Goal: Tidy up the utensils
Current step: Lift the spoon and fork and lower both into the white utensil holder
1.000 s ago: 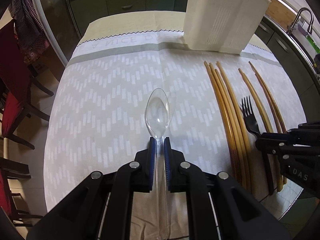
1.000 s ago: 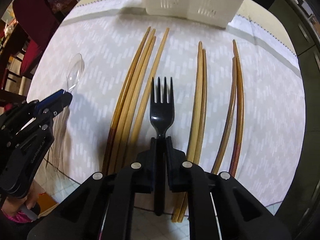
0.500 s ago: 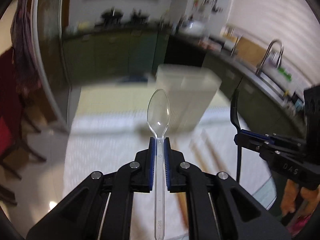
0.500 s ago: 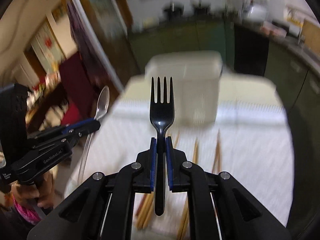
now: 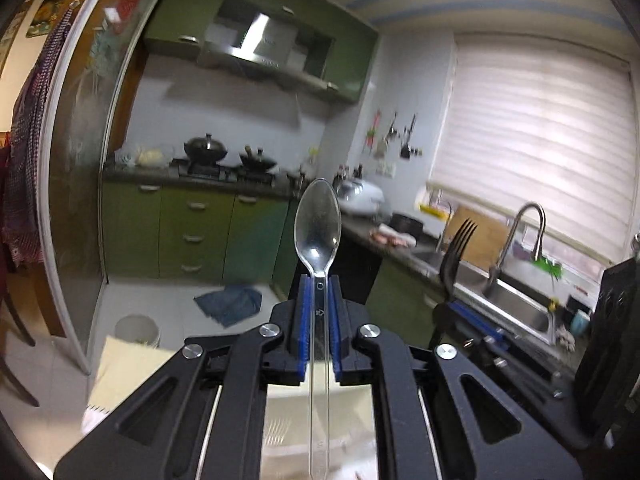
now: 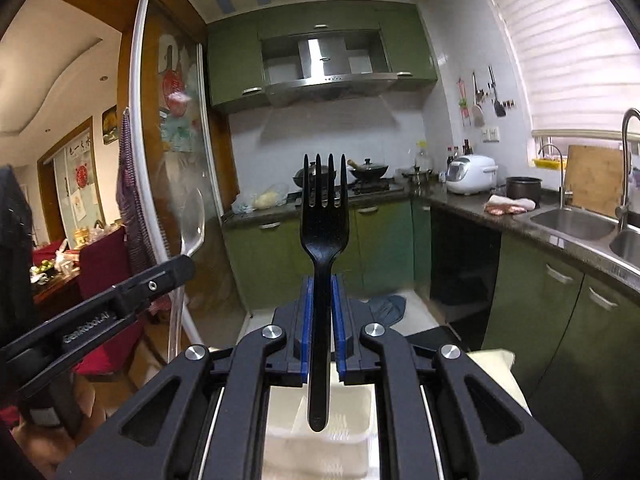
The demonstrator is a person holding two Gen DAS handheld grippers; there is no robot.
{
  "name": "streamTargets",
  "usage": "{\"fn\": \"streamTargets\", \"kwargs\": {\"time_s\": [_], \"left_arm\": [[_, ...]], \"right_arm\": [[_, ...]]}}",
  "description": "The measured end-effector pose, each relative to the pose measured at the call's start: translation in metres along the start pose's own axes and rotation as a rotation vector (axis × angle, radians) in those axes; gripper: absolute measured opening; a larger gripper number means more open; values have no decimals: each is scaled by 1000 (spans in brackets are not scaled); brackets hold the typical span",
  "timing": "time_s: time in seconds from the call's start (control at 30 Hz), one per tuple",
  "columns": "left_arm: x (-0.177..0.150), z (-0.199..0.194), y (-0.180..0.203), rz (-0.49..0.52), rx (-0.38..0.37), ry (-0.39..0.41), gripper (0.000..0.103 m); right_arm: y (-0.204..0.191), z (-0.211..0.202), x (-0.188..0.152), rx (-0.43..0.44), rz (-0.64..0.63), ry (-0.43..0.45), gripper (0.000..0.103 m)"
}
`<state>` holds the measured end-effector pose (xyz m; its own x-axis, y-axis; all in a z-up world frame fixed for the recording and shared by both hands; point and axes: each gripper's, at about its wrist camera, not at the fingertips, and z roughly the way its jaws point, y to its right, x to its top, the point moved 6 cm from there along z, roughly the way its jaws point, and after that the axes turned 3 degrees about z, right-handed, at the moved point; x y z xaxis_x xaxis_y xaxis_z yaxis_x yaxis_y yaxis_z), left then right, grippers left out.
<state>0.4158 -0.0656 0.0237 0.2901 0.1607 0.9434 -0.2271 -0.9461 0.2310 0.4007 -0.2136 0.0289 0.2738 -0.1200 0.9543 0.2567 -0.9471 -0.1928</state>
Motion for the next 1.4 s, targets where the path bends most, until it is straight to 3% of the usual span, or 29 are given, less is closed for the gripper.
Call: {"fn": "streamTargets", "kwargs": {"time_s": [0.13, 0.33, 0.6, 0.87, 1.23, 1.4], "left_arm": [[-18, 30, -6, -16, 5, -9, 9], [-42, 52, -15, -14, 16, 7, 9], [-24, 37, -13, -3, 2, 109, 9], [-39, 54, -19, -3, 44, 109, 9], [-82, 53, -12, 76, 69, -31, 9], [-92, 47, -13, 98, 79, -87, 20]], "right_arm": [[3, 49, -15, -8, -2, -34, 10], [15, 79, -47, -41, -26, -59, 10], [22, 73, -64, -43, -39, -35, 10], [25, 75, -76, -40, -37, -56, 10], [26, 70, -91, -50, -60, -86, 10], [25, 60, -96, -45, -69, -90, 10]]}}
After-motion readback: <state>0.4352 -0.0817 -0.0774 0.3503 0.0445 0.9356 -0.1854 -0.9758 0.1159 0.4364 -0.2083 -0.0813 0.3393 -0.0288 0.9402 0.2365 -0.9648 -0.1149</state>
